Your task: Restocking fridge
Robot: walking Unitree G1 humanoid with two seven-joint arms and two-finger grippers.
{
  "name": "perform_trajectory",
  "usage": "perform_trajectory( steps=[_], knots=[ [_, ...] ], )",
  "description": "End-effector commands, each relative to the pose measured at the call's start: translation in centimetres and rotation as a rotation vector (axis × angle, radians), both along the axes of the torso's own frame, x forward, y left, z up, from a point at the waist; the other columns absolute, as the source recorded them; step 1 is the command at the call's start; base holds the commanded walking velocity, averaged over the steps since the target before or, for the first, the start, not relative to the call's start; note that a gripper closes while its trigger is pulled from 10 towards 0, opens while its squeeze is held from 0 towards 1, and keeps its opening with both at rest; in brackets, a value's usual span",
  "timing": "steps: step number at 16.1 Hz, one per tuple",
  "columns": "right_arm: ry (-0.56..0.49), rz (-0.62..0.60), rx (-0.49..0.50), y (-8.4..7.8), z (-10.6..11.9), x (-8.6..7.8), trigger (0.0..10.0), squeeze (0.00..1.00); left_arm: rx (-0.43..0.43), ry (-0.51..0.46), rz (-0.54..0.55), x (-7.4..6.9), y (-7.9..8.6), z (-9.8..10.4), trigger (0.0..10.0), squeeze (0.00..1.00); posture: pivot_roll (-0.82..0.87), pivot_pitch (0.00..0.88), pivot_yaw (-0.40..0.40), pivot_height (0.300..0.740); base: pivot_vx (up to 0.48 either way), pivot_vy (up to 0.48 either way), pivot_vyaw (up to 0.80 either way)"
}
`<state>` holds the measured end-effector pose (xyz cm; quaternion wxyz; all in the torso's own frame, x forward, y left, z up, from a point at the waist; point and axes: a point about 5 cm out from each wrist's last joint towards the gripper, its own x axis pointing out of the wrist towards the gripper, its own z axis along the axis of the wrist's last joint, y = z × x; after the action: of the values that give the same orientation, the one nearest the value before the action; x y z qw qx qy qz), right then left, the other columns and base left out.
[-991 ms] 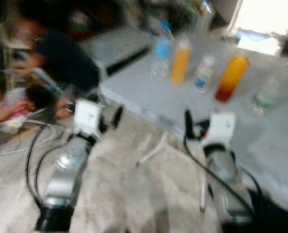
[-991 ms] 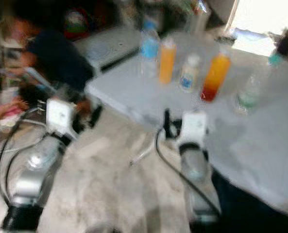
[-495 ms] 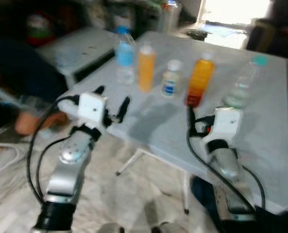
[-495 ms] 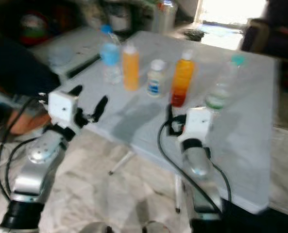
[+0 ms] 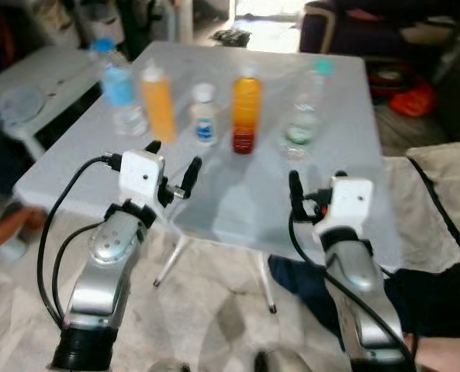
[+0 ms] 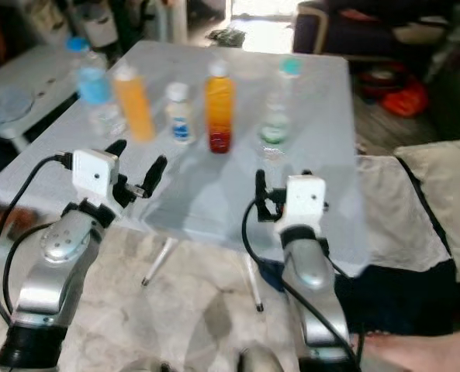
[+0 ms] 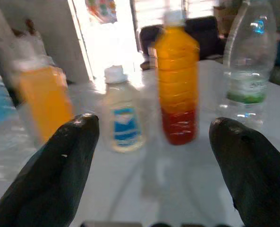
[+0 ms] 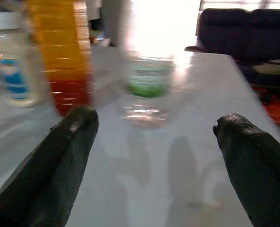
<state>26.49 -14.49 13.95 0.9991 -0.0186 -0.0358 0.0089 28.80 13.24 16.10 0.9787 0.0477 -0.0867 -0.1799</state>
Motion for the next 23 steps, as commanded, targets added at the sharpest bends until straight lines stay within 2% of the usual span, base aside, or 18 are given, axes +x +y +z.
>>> perform_trajectory(
  steps=[1, 3, 5, 6, 9, 11, 13, 14, 16, 19, 23],
  knots=[
    [-0.035, -0.003, -0.011, -0.2, 0.7, 0.0, 10.0, 0.00, -0.014, 0.035, -0.003, -0.2, 0.0, -0.7, 10.0, 0.00, -0.09, 0.070, 0.074, 0.740, 0.000, 0.000, 0.00],
    [-0.062, -0.007, -0.038, -0.4, 1.3, 0.3, 10.0, 0.00, -0.030, 0.056, 0.011, -0.2, 0.3, -1.2, 10.0, 0.00, -0.10, 0.067, 0.076, 0.740, 0.000, 0.000, 0.00],
    [-0.087, -0.036, -0.019, -1.2, 2.0, 0.7, 10.0, 0.00, -0.015, 0.041, -0.002, 0.0, 0.2, -0.9, 10.0, 0.00, -0.09, 0.068, 0.074, 0.740, 0.000, 0.000, 0.00],
    [-0.101, -0.026, -0.042, -1.4, 2.3, 0.9, 10.0, 0.00, -0.015, 0.038, -0.001, 0.2, 0.2, -0.7, 10.0, 0.00, -0.09, 0.071, 0.074, 0.740, 0.000, 0.000, 0.00],
    [-0.177, -0.013, -0.076, -2.1, 4.6, 2.4, 10.0, 0.00, -0.015, 0.034, -0.006, 0.0, 0.0, -0.6, 10.0, 0.00, -0.08, 0.081, 0.077, 0.740, 0.000, 0.000, 0.00],
    [-0.229, -0.050, -0.113, -3.2, 6.3, 3.5, 10.0, 0.00, -0.012, 0.038, -0.019, -0.3, -0.2, -0.6, 10.0, 0.00, -0.07, 0.089, 0.080, 0.740, 0.000, 0.000, 0.00],
    [-0.240, -0.073, -0.132, -4.0, 7.0, 4.1, 10.0, 0.00, -0.008, 0.040, -0.022, -0.5, -0.1, -0.7, 10.0, 0.00, -0.06, 0.094, 0.081, 0.740, 0.000, 0.000, 0.00],
    [-0.270, -0.103, -0.179, -5.6, 8.4, 5.3, 10.0, 0.00, 0.004, 0.040, -0.019, -0.6, 0.2, -0.5, 10.0, 0.00, -0.04, 0.104, 0.084, 0.740, 0.000, 0.000, 0.00],
    [-0.267, -0.099, -0.170, -6.5, 9.3, 6.3, 10.0, 0.00, 0.016, 0.044, -0.021, -0.8, 0.5, -0.4, 10.0, 0.00, -0.03, 0.112, 0.088, 0.740, 0.000, 0.000, 0.00],
    [-0.266, -0.048, -0.159, -6.4, 9.9, 7.2, 10.0, 0.00, 0.022, 0.046, -0.024, -0.9, 0.5, -0.3, 10.0, 0.00, -0.02, 0.121, 0.093, 0.740, 0.000, 0.000, 0.00],
    [-0.283, 0.163, -0.140, -3.4, 10.8, 7.9, 10.0, 0.00, 0.035, 0.050, -0.025, -1.0, 0.8, -0.1, 10.0, 0.00, 0.00, 0.131, 0.096, 0.740, 0.000, 0.000, 0.00]
  ],
)
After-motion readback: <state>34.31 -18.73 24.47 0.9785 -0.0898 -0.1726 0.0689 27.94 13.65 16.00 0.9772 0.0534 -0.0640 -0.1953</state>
